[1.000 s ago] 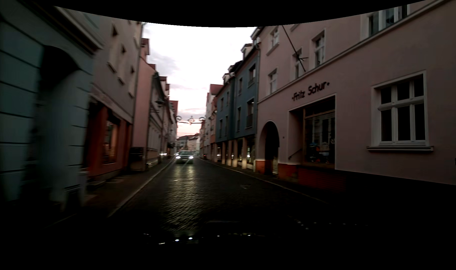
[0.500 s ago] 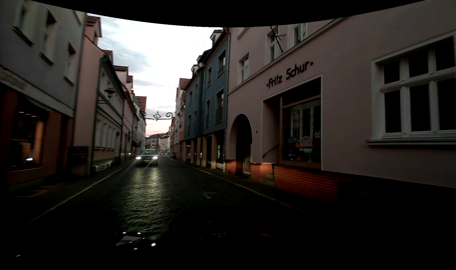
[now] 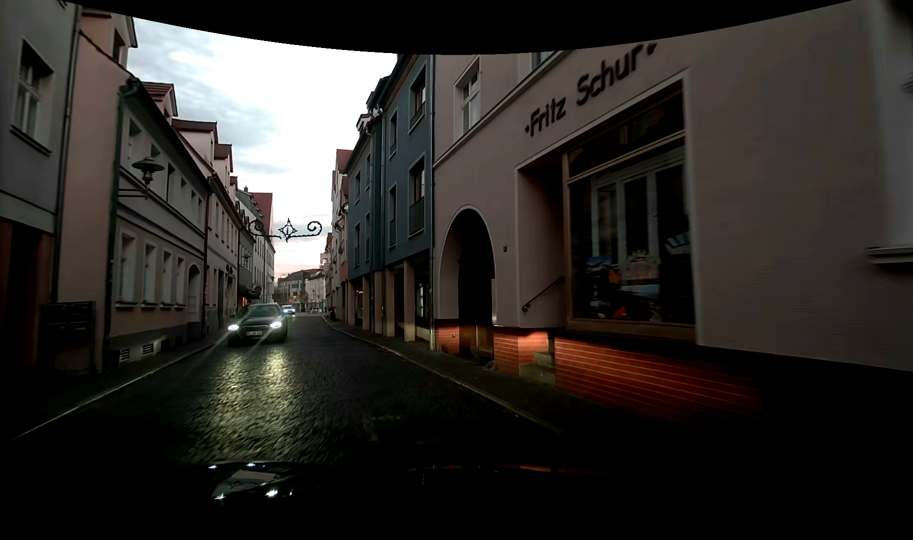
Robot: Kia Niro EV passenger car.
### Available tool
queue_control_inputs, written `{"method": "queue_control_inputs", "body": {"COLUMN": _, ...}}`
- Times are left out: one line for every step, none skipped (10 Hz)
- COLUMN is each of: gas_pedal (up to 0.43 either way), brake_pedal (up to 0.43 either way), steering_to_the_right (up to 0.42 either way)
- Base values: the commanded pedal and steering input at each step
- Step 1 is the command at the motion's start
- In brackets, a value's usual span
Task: Follow the waypoints while adhering to traffic rules and regulations
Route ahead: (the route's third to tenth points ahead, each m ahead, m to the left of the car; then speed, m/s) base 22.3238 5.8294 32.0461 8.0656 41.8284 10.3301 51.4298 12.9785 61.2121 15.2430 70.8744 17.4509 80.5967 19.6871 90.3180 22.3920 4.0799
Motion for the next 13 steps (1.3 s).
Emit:
{"method": "queue_control_inputs", "body": {"gas_pedal": 0.000, "brake_pedal": 0.000, "steering_to_the_right": -0.136}}
{"method": "queue_control_inputs", "body": {"gas_pedal": 0.000, "brake_pedal": 0.000, "steering_to_the_right": -0.155}}
{"method": "queue_control_inputs", "body": {"gas_pedal": 0.000, "brake_pedal": 0.000, "steering_to_the_right": -0.173}}
{"method": "queue_control_inputs", "body": {"gas_pedal": 0.020, "brake_pedal": 0.000, "steering_to_the_right": -0.186}}
{"method": "queue_control_inputs", "body": {"gas_pedal": 0.020, "brake_pedal": 0.000, "steering_to_the_right": -0.194}}
{"method": "queue_control_inputs", "body": {"gas_pedal": 0.028, "brake_pedal": 0.000, "steering_to_the_right": -0.203}}
{"method": "queue_control_inputs", "body": {"gas_pedal": 0.059, "brake_pedal": 0.000, "steering_to_the_right": -0.203}}
{"method": "queue_control_inputs", "body": {"gas_pedal": 0.059, "brake_pedal": 0.000, "steering_to_the_right": -0.201}}
{"method": "queue_control_inputs", "body": {"gas_pedal": 0.067, "brake_pedal": 0.000, "steering_to_the_right": -0.200}}
{"method": "queue_control_inputs", "body": {"gas_pedal": 0.067, "brake_pedal": 0.000, "steering_to_the_right": -0.196}}
{"method": "queue_control_inputs", "body": {"gas_pedal": 0.067, "brake_pedal": 0.000, "steering_to_the_right": -0.188}}
{"method": "queue_control_inputs", "body": {"gas_pedal": 0.079, "brake_pedal": 0.000, "steering_to_the_right": -0.182}}
{"method": "queue_control_inputs", "body": {"gas_pedal": 0.079, "brake_pedal": 0.000, "steering_to_the_right": -0.176}}
